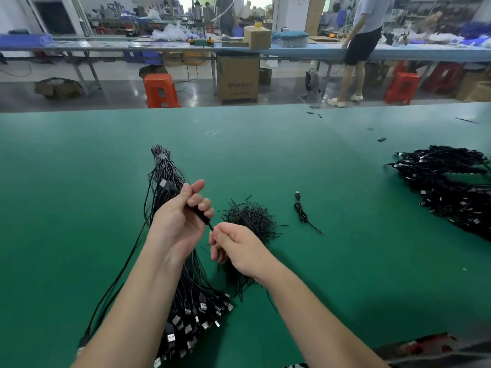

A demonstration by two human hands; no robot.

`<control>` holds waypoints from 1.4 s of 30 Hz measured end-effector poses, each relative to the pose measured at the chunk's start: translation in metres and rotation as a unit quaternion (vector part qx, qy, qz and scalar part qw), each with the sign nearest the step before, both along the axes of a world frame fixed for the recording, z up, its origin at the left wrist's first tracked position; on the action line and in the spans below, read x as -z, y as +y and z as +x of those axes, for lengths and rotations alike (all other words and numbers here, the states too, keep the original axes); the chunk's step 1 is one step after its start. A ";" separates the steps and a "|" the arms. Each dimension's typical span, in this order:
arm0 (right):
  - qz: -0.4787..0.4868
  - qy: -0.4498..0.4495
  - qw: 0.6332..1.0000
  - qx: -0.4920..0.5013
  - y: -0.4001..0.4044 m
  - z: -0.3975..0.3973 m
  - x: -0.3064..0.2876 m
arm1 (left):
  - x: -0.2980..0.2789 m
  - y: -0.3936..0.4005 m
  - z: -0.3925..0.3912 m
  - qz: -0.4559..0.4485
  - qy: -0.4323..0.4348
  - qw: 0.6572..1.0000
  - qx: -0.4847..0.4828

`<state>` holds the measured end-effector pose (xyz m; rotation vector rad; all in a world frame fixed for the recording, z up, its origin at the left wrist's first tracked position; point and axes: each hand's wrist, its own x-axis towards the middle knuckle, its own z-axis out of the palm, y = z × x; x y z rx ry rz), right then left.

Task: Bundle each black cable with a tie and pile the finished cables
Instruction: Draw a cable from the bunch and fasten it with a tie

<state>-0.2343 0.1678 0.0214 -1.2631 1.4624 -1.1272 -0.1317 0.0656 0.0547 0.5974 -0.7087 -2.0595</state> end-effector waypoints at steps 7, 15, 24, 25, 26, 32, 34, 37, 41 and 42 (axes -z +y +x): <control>0.001 -0.036 0.999 0.006 0.001 -0.018 -0.001 | 0.005 0.010 -0.001 -0.054 -0.047 0.996 0.047; -0.044 -0.131 0.989 0.054 -0.007 -0.022 0.003 | -0.004 0.021 0.000 -0.123 -0.105 0.966 0.201; -0.052 0.065 0.984 0.160 -0.006 -0.033 0.015 | -0.003 0.015 -0.008 -0.416 -0.582 0.696 0.066; -0.049 0.138 0.978 0.151 -0.006 -0.035 0.015 | 0.000 0.015 -0.009 -0.434 -0.610 0.661 0.054; -0.049 0.187 0.971 0.141 -0.007 -0.036 0.015 | 0.003 0.015 -0.009 -0.436 -0.617 0.653 0.053; -0.037 0.185 0.974 0.124 -0.002 -0.032 0.021 | 0.009 0.011 -0.008 -0.486 -0.575 0.655 0.063; -0.033 0.177 0.976 0.124 0.000 -0.031 0.021 | 0.008 0.008 -0.007 -0.502 -0.563 0.654 0.063; -0.043 0.224 0.969 0.092 0.001 -0.029 0.017 | 0.009 0.002 -0.007 -0.506 -0.556 0.656 0.070; -0.016 0.264 0.963 0.049 0.002 -0.024 0.016 | 0.009 -0.004 -0.008 -0.519 -0.560 0.642 0.077; -0.014 0.266 0.962 0.054 0.003 -0.023 0.016 | 0.010 -0.004 -0.009 -0.517 -0.554 0.648 0.079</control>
